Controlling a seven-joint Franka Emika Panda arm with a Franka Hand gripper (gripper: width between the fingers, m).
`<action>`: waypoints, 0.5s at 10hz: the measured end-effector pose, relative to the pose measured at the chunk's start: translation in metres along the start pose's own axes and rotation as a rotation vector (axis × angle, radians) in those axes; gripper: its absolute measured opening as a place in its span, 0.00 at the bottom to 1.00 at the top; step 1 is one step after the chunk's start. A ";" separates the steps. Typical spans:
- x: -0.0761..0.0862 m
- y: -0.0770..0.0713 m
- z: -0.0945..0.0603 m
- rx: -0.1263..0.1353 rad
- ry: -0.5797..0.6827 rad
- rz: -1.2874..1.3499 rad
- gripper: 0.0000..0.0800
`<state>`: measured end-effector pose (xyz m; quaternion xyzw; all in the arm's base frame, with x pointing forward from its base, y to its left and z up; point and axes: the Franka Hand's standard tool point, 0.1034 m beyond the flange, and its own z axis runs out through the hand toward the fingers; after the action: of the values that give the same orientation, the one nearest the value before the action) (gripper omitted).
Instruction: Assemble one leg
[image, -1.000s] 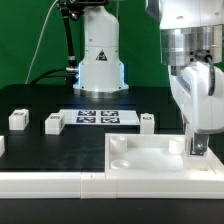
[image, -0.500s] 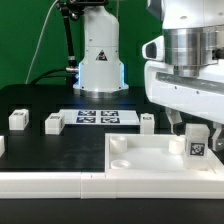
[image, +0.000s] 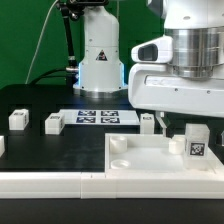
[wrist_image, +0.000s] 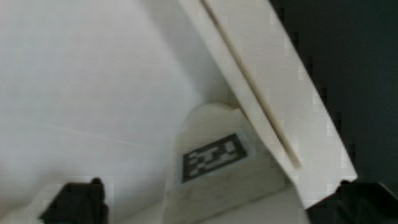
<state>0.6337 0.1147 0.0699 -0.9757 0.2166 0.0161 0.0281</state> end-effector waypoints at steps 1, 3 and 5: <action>0.001 -0.001 0.000 -0.014 0.014 -0.107 0.81; 0.002 -0.001 0.000 -0.007 0.038 -0.164 0.81; 0.002 -0.001 0.000 -0.008 0.037 -0.163 0.51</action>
Offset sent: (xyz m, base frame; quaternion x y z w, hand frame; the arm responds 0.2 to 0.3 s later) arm 0.0000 0.0000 0.0000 0.0000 0.0000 0.0000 1.0000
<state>0.6358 0.1144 0.0699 -0.9903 0.1370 -0.0036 0.0215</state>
